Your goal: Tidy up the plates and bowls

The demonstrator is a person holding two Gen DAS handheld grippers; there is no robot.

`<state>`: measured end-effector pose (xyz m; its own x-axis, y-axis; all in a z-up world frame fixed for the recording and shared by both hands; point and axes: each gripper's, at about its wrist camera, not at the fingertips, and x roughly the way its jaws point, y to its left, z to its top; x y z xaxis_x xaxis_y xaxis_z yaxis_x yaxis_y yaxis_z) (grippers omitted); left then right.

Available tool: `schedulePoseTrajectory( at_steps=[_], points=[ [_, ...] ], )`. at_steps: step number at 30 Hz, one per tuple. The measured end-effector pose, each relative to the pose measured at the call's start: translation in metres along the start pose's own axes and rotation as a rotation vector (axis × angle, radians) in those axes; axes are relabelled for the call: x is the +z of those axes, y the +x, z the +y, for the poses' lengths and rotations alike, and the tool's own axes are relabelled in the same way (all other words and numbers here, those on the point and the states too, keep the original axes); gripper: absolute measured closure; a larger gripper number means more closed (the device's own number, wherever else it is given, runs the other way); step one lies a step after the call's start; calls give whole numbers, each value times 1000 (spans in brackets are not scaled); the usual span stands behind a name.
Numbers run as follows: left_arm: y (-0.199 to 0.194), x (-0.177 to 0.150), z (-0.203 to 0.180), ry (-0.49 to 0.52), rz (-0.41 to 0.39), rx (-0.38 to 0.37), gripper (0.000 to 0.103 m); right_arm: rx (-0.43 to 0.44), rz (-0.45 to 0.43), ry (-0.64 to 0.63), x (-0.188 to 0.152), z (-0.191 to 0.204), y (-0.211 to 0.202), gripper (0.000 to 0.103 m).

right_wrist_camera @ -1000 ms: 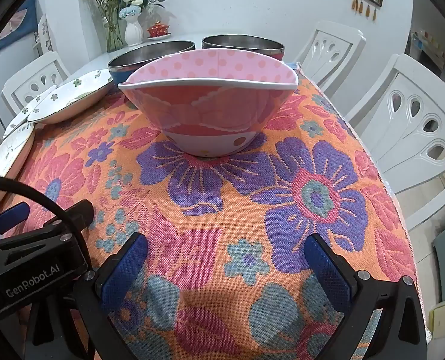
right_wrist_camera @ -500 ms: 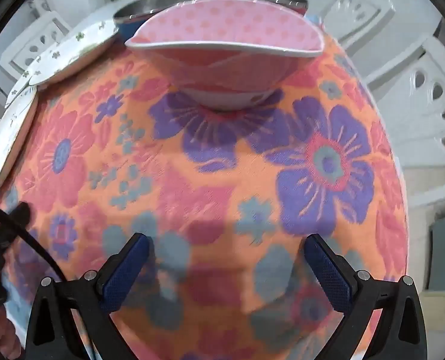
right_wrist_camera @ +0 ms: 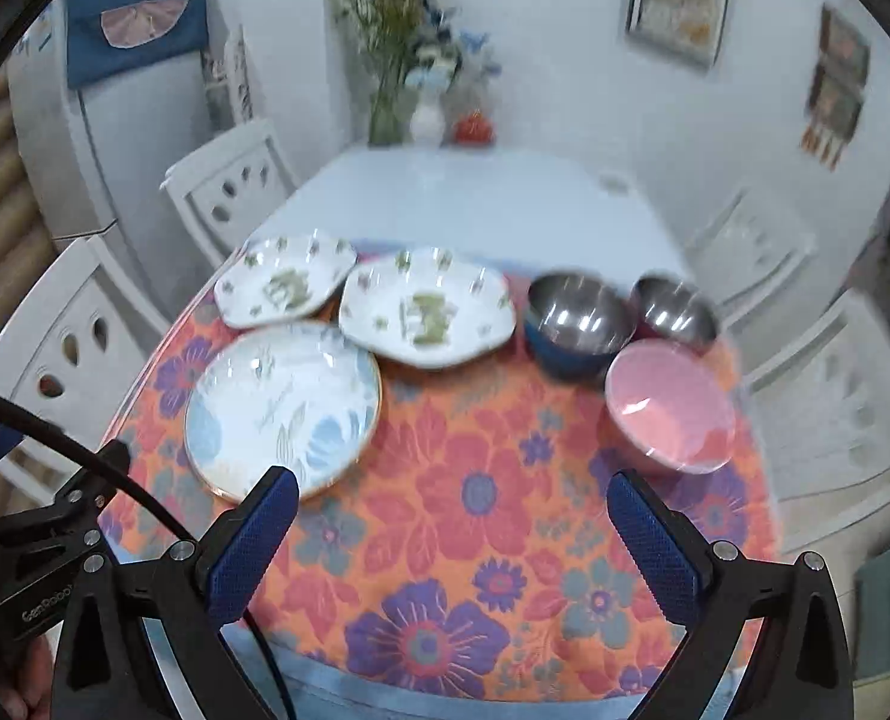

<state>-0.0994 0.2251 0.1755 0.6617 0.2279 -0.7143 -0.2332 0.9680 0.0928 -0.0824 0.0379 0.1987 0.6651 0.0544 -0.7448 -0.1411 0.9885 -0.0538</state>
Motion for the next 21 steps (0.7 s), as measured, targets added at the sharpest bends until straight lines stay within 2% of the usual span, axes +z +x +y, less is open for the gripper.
schedulePoseTrajectory(
  at_steps=[2, 4, 12, 21],
  points=[
    [-2, 4, 14, -11, -21, -13, 1, 31, -19, 10, 3, 7, -7, 1],
    [3, 13, 22, -13, -31, -27, 1, 25, -30, 34, 3, 17, -7, 1],
    [22, 31, 41, -17, -32, -77, 1, -7, 15, 55, 4, 40, 14, 1],
    [52, 50, 42, -27, -35, -150, 1, -94, 33, 36, 21, 47, 30, 1]
  ],
)
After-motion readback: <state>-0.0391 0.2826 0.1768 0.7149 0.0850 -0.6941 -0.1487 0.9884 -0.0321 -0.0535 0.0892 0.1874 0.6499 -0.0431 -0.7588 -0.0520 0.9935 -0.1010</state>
